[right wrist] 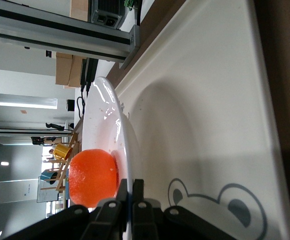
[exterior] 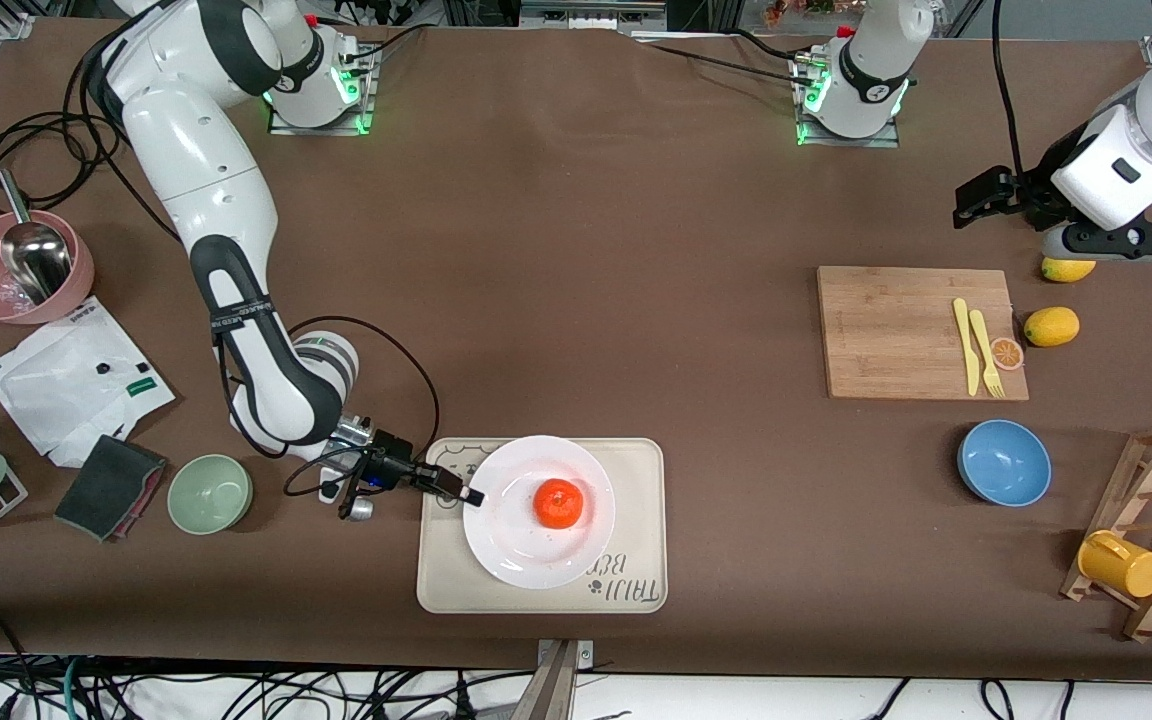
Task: Place orange and plate with both arms
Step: 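Settle the plate on the tray and open the right gripper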
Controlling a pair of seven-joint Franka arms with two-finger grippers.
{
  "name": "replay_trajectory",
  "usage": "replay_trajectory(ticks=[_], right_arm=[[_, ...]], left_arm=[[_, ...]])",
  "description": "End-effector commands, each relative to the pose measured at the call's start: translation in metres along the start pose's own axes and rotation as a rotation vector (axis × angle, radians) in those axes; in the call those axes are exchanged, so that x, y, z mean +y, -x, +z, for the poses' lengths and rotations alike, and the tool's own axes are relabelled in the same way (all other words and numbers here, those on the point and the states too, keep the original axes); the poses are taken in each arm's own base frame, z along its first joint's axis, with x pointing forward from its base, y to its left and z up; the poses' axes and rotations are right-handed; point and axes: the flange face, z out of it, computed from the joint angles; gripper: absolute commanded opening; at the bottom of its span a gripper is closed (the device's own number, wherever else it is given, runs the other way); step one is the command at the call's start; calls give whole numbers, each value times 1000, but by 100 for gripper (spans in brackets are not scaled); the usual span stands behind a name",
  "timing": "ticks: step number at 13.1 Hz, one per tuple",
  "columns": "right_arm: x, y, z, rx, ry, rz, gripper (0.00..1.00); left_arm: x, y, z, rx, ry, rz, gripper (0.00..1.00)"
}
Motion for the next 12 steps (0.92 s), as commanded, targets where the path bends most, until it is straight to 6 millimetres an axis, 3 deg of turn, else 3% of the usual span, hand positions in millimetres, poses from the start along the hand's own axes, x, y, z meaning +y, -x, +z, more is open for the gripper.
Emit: replay_trajectory(ticks=[1,8,9,10,12], right_arm=[[2,-4,7,4,0,-14,0],[15,1,11,1,14,-12,0],[17,2,12,0,15,-8,39],[17,1,11,5,18,-8,97],[16,0,10,11,24,-14,100]], left_arm=[[1,1,-5,-5,6,-2,100],[1,1,-5,-5,6,-2,100],[1,1,-5,-5,6,-2,100],[1,1,-5,-5,6,-2,100],[3,1,-5,-6,5,1,100]])
